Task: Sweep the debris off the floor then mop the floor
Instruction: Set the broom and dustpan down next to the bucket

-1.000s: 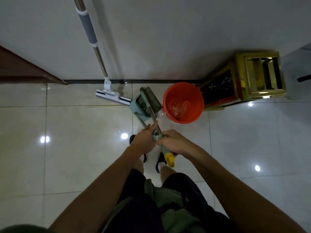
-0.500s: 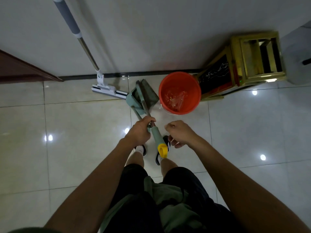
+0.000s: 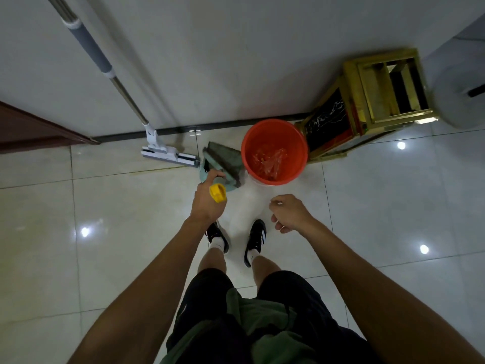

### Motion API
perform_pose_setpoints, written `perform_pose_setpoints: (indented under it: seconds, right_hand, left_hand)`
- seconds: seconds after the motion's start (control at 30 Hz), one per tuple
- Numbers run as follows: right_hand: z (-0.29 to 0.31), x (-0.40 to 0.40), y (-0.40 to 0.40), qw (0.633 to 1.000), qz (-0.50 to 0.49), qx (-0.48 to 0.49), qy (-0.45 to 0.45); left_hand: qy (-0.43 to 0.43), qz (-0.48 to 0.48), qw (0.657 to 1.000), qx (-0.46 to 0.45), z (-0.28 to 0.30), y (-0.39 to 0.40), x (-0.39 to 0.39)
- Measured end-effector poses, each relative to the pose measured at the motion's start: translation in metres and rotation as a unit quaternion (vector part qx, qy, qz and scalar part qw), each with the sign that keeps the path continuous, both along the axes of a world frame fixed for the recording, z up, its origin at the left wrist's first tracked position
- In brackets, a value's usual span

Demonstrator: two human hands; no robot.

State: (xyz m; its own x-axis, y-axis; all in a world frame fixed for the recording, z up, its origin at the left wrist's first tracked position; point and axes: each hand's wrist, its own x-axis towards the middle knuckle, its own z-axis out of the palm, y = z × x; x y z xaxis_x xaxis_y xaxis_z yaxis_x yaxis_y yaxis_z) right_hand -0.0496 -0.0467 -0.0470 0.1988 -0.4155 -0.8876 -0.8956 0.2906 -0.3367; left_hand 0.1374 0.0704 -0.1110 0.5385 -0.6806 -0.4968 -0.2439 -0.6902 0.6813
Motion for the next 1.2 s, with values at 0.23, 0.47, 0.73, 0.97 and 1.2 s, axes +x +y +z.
perform_pose_setpoints:
  seconds: [0.23,0.47,0.73,0.97,1.2]
  right_hand:
    - [-0.004,-0.015,-0.004,1.0,-0.029,-0.005,0.005]
    - [-0.009,-0.027,-0.005,0.999,-0.049,-0.001,-0.011]
    - [-0.027,-0.002,-0.023,0.997,0.006,-0.067,-0.028]
    - [-0.014,0.034,-0.048,0.987,0.087,-0.123,-0.058]
    - [0.009,0.049,-0.076,0.98,0.104,-0.145,-0.089]
  left_hand:
    - [-0.04,0.03,0.997,0.064,-0.001,-0.035,0.001]
    - [-0.021,0.077,0.996,0.032,-0.051,-0.049,0.032]
    - [-0.06,0.082,0.994,0.029,0.001,-0.091,0.031]
    - [-0.083,0.082,0.992,0.053,0.021,-0.094,0.041]
    - [-0.028,0.076,0.997,0.016,0.036,-0.09,0.057]
